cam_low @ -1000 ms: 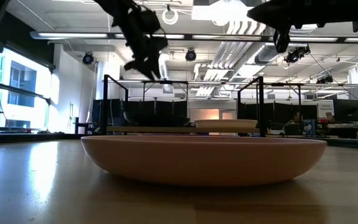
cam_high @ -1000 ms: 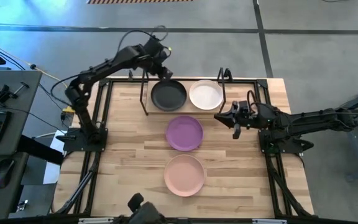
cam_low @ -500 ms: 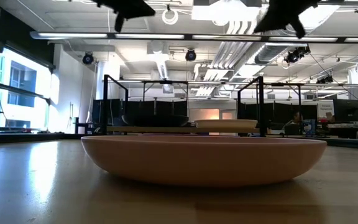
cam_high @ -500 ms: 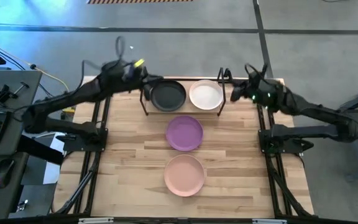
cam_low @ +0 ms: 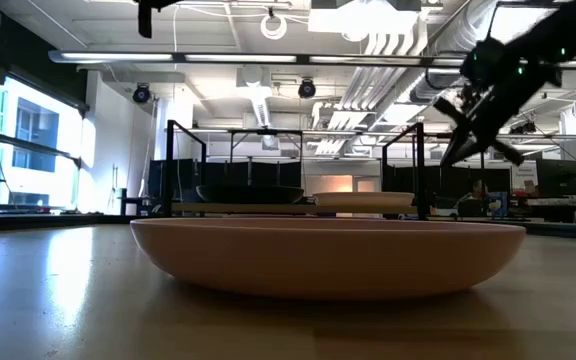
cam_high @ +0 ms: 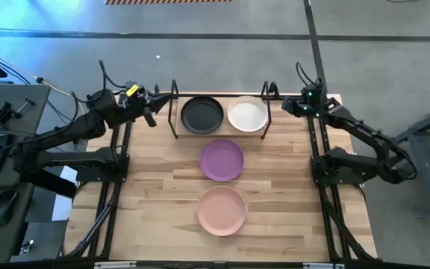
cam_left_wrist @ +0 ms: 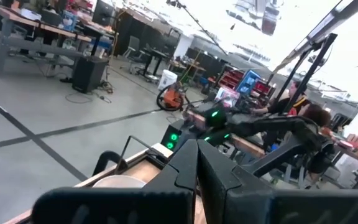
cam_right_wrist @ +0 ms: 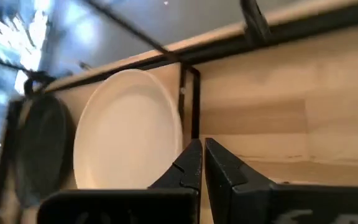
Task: Place and stack plates onto a shelf
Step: Adjust the white plate on the shelf
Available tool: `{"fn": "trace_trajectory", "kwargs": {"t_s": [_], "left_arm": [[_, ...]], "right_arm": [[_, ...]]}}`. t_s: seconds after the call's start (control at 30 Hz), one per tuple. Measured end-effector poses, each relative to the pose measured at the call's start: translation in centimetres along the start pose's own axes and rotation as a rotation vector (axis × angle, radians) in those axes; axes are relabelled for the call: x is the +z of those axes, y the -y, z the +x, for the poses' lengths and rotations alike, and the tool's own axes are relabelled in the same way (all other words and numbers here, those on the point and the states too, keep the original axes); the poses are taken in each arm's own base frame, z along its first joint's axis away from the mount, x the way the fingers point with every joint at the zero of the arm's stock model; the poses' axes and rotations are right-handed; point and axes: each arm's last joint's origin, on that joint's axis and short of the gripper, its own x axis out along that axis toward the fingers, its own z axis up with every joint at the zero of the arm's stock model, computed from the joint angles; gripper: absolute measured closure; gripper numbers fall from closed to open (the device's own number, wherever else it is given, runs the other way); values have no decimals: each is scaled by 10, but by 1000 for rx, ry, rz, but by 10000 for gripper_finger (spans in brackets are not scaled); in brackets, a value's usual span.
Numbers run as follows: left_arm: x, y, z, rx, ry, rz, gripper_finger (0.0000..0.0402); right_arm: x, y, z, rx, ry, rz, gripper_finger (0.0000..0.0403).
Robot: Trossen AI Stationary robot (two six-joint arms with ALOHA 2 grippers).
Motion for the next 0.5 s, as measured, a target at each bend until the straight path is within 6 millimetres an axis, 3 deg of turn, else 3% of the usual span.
{"fn": "trace_trajectory", "kwargs": {"t_s": [0.13,0.5], "left_arm": [[1,0,-2,2,11,-3,401],[1,0,-2,6,12,-5,401]], "right_arm": [[-8,14,23,72,-30,112,403],[-22,18,68,63,-88,136,403]]}}
